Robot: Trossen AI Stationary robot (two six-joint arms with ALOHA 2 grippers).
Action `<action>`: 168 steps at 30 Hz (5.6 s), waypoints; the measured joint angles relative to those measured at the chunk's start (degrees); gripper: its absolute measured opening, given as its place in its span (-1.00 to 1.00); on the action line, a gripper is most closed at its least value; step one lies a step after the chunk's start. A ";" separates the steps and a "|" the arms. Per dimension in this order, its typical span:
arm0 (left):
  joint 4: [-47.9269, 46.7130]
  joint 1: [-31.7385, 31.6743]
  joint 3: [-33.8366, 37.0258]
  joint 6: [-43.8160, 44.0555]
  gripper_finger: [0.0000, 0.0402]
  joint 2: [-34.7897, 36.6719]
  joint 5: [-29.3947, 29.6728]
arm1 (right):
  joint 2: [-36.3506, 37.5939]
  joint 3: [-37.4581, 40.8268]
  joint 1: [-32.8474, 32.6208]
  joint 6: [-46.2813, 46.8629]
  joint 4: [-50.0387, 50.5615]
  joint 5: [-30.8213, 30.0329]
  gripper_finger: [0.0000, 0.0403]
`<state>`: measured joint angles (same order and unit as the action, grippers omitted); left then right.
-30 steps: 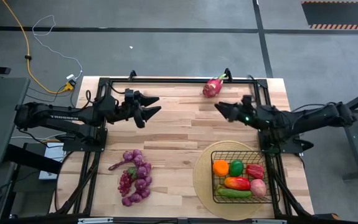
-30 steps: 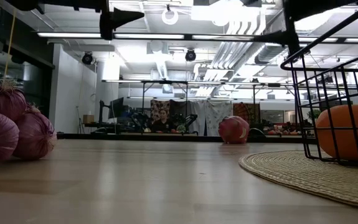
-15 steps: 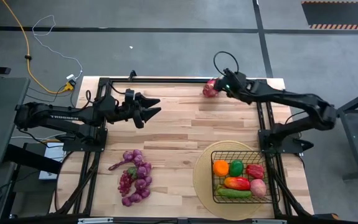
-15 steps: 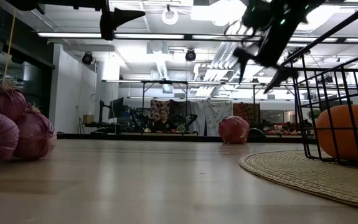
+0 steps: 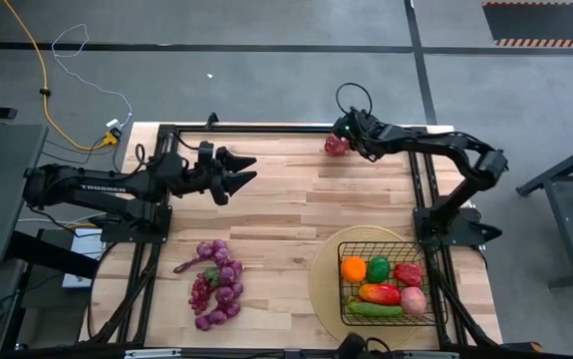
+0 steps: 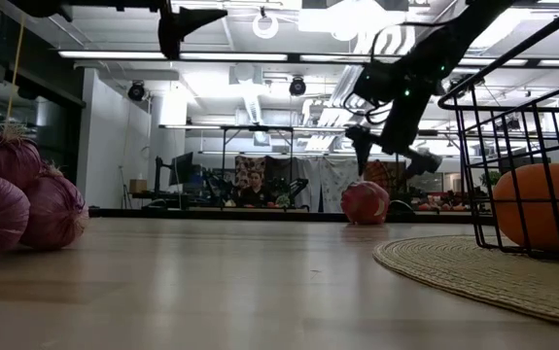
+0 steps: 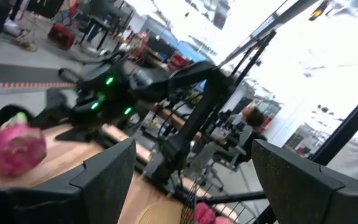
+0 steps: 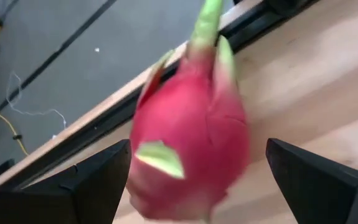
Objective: Build produce basket
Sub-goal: Put the dragon fruit into the wire basket
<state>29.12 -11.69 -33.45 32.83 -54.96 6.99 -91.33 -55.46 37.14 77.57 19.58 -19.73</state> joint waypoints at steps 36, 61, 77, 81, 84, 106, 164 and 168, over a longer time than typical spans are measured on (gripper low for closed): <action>2.11 -2.87 -0.02 -4.83 0.54 0.00 -5.33 | 18.91 0.24 -12.39 -48.67 1.70 6.97 0.16; 2.42 -1.69 -0.06 -10.53 0.54 0.00 -6.30 | 34.01 0.11 -34.20 -55.62 -11.96 3.46 0.15; 0.39 -1.58 -0.07 -26.40 0.54 0.00 -1.82 | 33.88 0.11 -34.20 -68.75 -11.61 9.59 0.15; 0.42 -1.57 -0.05 -28.79 0.54 0.02 -1.82 | 33.88 0.11 -34.20 -70.98 -11.61 9.60 0.15; 0.44 -1.13 -0.04 -29.73 0.54 0.02 -1.82 | 33.88 0.09 -34.20 -71.17 -11.60 9.60 0.15; -10.97 2.79 -4.63 -31.52 0.54 0.02 -0.07 | 34.44 -8.74 -52.16 -39.31 22.74 19.85 0.15; -13.90 2.79 -4.63 -30.02 0.54 0.00 4.15 | 21.55 -1.03 -89.41 -22.34 49.12 17.44 0.39; -13.90 2.79 -4.63 -30.02 0.54 0.00 4.16 | 21.55 -1.09 -89.23 -22.42 49.35 17.65 0.67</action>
<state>15.22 -8.91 -38.09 2.81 -54.96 11.15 -69.78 -56.55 -52.10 55.15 68.93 -2.07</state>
